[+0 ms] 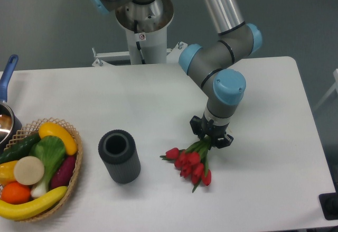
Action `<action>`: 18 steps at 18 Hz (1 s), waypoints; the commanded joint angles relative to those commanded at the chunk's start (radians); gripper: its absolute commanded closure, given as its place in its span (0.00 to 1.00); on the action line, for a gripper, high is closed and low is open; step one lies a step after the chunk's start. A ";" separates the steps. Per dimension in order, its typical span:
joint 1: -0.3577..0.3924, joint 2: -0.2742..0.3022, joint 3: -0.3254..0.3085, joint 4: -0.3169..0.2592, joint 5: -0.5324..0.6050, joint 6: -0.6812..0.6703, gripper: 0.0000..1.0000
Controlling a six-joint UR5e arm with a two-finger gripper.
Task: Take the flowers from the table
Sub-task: 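Close the gripper around the tulip stems, then lift the gripped tulip bunch up off the table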
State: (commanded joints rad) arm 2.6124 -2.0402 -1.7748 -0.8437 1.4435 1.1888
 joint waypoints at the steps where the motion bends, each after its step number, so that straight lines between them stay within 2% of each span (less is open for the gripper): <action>1: 0.002 0.000 0.000 0.000 0.000 0.000 0.71; 6: 0.002 0.006 0.002 0.000 -0.003 0.003 0.72; 8: 0.003 0.035 0.011 0.000 -0.008 0.005 0.71; 10: 0.005 0.093 0.017 -0.002 -0.035 0.005 0.71; 15: 0.057 0.199 0.026 0.000 -0.221 0.003 0.71; 18: 0.106 0.268 0.026 -0.002 -0.400 -0.008 0.71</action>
State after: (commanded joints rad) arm 2.7180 -1.7720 -1.7487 -0.8452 1.0438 1.1812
